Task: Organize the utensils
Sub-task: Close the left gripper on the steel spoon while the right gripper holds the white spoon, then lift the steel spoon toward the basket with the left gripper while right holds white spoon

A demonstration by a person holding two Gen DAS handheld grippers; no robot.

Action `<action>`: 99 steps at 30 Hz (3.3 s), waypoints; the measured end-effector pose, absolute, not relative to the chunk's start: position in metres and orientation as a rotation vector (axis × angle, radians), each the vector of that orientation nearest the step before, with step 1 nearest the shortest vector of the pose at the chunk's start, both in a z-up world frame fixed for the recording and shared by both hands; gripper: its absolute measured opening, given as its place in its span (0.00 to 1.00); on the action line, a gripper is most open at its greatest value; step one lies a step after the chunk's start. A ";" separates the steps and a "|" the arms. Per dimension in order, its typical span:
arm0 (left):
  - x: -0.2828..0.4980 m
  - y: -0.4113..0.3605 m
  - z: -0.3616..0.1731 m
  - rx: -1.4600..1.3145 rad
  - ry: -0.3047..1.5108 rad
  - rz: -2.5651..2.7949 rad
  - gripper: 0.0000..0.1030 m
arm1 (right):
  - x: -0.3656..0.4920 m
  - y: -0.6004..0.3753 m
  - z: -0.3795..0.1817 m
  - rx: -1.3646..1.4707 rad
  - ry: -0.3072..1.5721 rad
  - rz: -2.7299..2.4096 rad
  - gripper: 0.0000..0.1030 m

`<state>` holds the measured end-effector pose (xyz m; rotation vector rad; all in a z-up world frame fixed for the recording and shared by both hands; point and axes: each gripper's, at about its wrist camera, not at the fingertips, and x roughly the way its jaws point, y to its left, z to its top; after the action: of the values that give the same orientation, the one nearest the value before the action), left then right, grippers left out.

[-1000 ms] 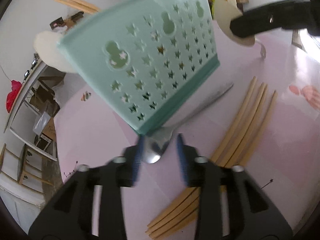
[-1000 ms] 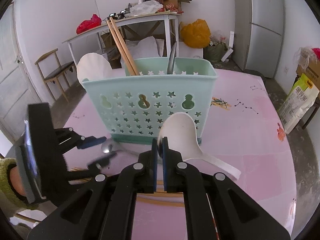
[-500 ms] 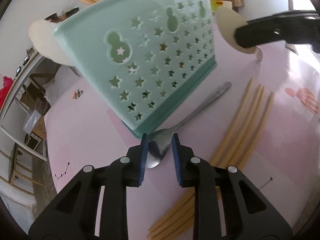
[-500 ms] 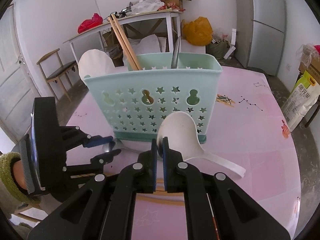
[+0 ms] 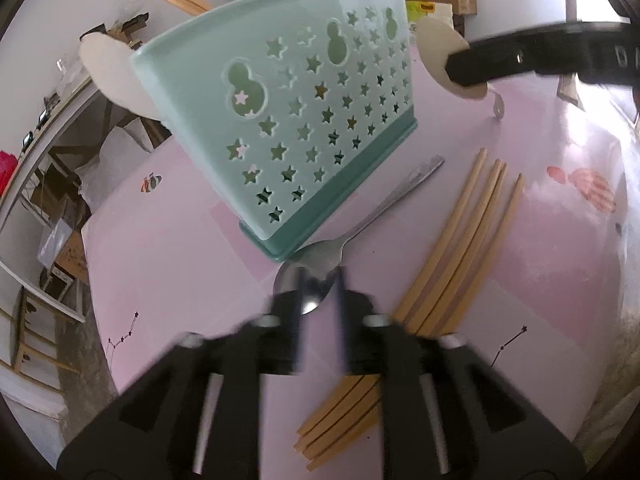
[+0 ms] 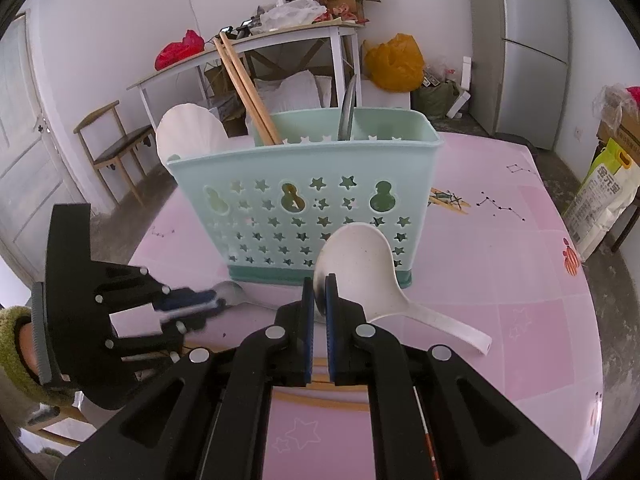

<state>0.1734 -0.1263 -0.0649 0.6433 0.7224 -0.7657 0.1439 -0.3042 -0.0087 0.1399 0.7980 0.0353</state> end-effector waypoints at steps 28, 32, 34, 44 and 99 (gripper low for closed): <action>0.187 -0.124 -0.064 0.490 0.826 -0.912 0.04 | 0.145 -0.309 -0.011 0.183 0.803 0.049 0.06; 0.193 -0.119 -0.067 0.430 0.854 -0.913 0.05 | 0.144 -0.310 -0.011 0.182 0.803 0.049 0.06; 0.195 -0.114 -0.066 0.416 0.867 -0.909 0.05 | 0.145 -0.310 -0.011 0.182 0.803 0.047 0.06; 0.205 -0.097 -0.067 0.375 0.903 -0.886 0.15 | 0.144 -0.311 -0.012 0.181 0.805 0.050 0.06; 0.226 -0.035 -0.087 -0.394 1.253 -0.526 0.02 | 0.129 -0.317 -0.002 0.217 0.721 0.055 0.05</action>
<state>0.2260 -0.0352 -0.0868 -0.3941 1.2528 -0.5261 0.1290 -0.3166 -0.0017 0.2166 0.7213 0.0550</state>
